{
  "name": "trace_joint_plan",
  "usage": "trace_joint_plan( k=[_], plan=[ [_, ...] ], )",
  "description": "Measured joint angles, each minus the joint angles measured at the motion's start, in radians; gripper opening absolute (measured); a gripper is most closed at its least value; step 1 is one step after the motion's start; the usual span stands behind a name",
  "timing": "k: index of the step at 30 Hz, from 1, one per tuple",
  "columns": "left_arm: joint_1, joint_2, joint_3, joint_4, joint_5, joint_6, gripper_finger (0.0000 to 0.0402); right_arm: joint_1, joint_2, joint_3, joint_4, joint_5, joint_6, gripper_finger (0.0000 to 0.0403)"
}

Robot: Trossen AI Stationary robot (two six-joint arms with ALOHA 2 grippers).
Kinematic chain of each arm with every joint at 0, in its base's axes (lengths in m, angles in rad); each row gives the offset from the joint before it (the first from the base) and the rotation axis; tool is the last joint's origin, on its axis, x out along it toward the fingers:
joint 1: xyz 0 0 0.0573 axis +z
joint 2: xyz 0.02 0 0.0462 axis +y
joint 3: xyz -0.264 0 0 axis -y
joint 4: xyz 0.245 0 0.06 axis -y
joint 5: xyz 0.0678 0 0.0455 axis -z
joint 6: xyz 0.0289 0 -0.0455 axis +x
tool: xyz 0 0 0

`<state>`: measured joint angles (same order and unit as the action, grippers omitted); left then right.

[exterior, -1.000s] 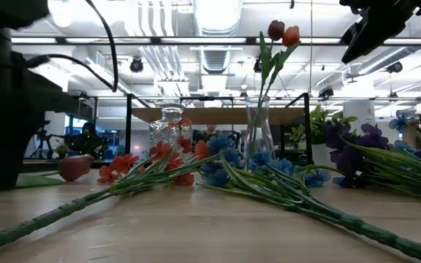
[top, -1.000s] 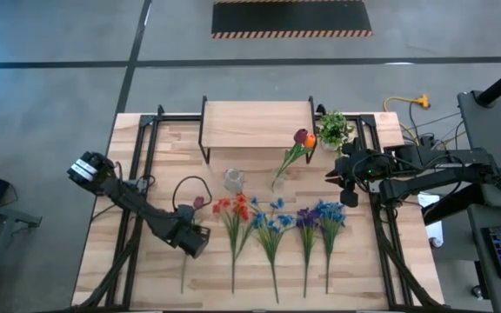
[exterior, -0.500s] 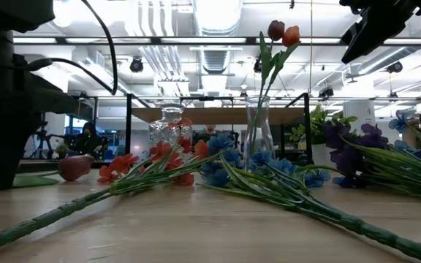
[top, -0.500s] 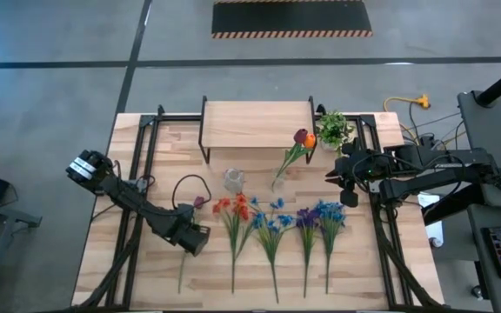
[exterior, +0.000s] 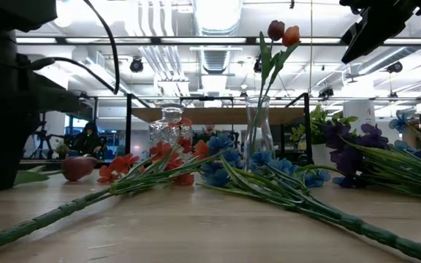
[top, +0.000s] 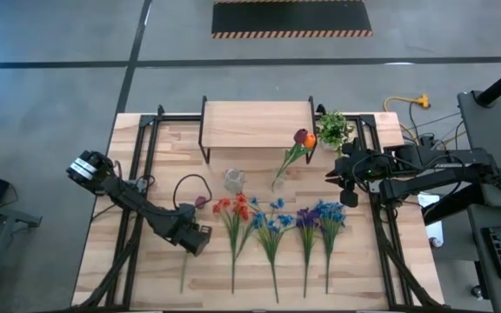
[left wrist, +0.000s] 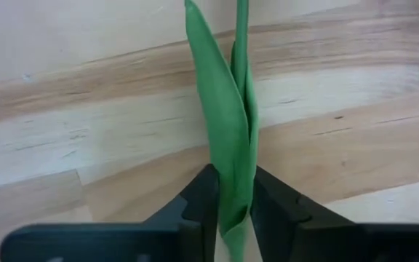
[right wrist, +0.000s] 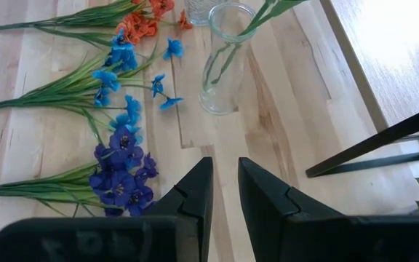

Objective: Pick and place flowers into a vace then onto a shelf
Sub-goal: Put the red flower into the right transparent vase

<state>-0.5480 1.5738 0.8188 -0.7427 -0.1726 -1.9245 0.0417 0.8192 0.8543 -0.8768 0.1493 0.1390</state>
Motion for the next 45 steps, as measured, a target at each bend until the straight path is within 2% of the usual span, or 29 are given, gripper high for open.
trace_joint_plan(
  k=[14,21,31,34,38,43,45],
  plan=[
    [-0.001,0.0,0.047,0.003,-0.148,0.015,0.0015,0.0,-0.001,0.0,-0.001,0.0,0.0,0.0057],
    [-0.002,-0.005,0.126,0.0,-0.235,0.133,0.0013,0.0,-0.001,0.0,-0.001,0.0,0.0,0.0057],
    [-0.003,-0.065,0.272,0.004,-0.345,0.403,0.0012,0.0,-0.001,0.0,-0.001,0.0,0.0,0.0057],
    [-0.003,-0.096,0.316,0.006,-0.428,0.492,0.0012,0.0,-0.001,0.0,0.0,0.0,0.0,0.0057],
    [-0.003,-0.151,0.356,0.077,-0.609,0.661,0.0012,0.0,-0.001,0.0,0.0,0.0,0.016,0.0057],
    [0.0,-0.199,0.355,0.31,-0.865,1.031,0.0012,0.0,-0.001,0.0,0.001,0.0,0.039,0.0057],
    [0.009,-0.213,0.35,0.429,-0.939,1.194,0.0012,0.0,-0.001,0.0,0.0,0.0,0.047,0.0057]
  ],
)
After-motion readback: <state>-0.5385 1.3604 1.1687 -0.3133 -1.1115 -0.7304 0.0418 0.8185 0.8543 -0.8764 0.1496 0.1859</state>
